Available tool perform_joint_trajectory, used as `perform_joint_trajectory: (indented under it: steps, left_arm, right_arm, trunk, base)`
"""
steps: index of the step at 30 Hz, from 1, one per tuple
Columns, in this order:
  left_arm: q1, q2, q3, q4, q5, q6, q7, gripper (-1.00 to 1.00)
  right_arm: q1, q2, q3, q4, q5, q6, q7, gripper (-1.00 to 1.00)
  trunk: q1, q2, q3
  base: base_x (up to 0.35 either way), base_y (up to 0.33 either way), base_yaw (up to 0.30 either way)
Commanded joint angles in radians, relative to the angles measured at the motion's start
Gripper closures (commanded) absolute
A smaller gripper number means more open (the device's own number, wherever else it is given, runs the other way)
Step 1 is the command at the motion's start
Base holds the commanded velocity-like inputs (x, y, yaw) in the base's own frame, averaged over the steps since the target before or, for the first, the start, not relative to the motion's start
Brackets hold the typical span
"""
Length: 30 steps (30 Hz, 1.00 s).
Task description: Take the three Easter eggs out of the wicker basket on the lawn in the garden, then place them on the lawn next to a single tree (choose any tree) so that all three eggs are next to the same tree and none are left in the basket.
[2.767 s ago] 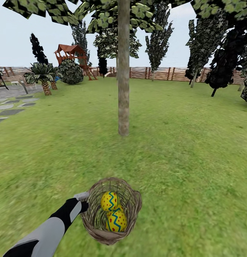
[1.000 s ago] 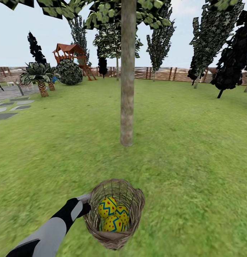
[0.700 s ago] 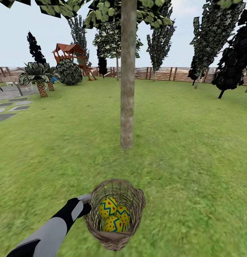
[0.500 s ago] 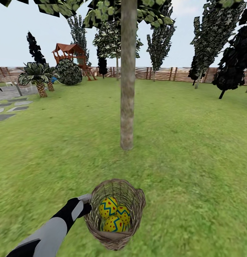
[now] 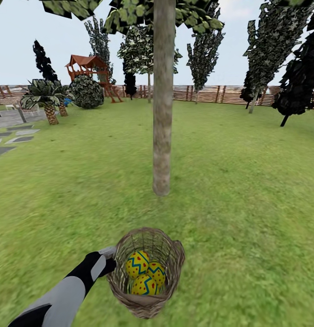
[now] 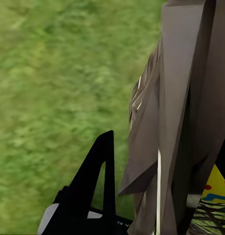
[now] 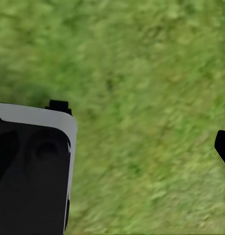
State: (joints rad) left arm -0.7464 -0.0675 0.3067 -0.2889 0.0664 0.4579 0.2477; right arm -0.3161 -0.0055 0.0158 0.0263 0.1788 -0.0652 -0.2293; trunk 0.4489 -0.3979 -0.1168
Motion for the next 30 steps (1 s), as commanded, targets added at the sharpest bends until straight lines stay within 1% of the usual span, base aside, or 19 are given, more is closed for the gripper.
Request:
perform_joint_trajectory:
  steps: [1, 13, 17, 19, 24, 27, 30]
  left_arm:
    - [-0.001, 0.0, 0.003, -0.003, 0.012, 0.004, 0.004, 1.0]
    - [-0.001, 0.0, 0.003, -0.003, 0.012, 0.004, 0.004, 1.0]
    - [-0.001, 0.0, 0.003, -0.003, 0.012, 0.004, 0.004, 1.0]
    - [-0.001, 0.0, 0.003, -0.003, 0.012, 0.004, 0.004, 1.0]
    - [-0.001, 0.0, 0.003, -0.003, 0.012, 0.004, 0.004, 1.0]
    - [-0.001, 0.0, 0.003, -0.003, 0.012, 0.004, 0.004, 1.0]
    - [-0.001, 0.0, 0.003, -0.003, 0.012, 0.004, 0.004, 1.0]
  right_arm:
    - [-0.001, 0.0, 0.001, 0.003, 0.006, -0.004, -0.004, -1.0]
    - [-0.001, 0.0, 0.001, 0.003, 0.005, -0.004, -0.004, -1.0]
    - [-0.001, 0.008, 0.001, 0.001, 0.006, -0.004, -0.004, -1.0]
    - [-0.001, 0.005, 0.0, 0.001, 0.006, -0.004, -0.004, -1.0]
    - [-0.001, 0.009, 0.0, -0.002, 0.007, -0.003, -0.004, -1.0]
    - [-0.001, 0.007, 0.001, -0.003, 0.015, -0.001, -0.004, -1.0]
    - [-0.001, 0.0, 0.001, -0.005, 0.012, -0.005, -0.002, -1.0]
  trunk:
    - [0.001, -0.002, -0.002]
    - [0.001, -0.002, -0.002]
    - [0.001, -0.002, -0.002]
    - [0.001, -0.002, -0.002]
    - [0.001, -0.002, -0.002]
    - [0.001, -0.002, -0.002]
    - [0.001, -0.002, -0.002]
  base:
    - [0.327, 0.0, 0.0]
    - [0.327, 0.0, 0.0]
    - [0.327, 0.0, 0.0]
    - [0.327, 0.0, 0.0]
    - [0.327, 0.0, 0.0]
    - [0.327, 0.0, 0.0]
    - [0.327, 0.0, 0.0]
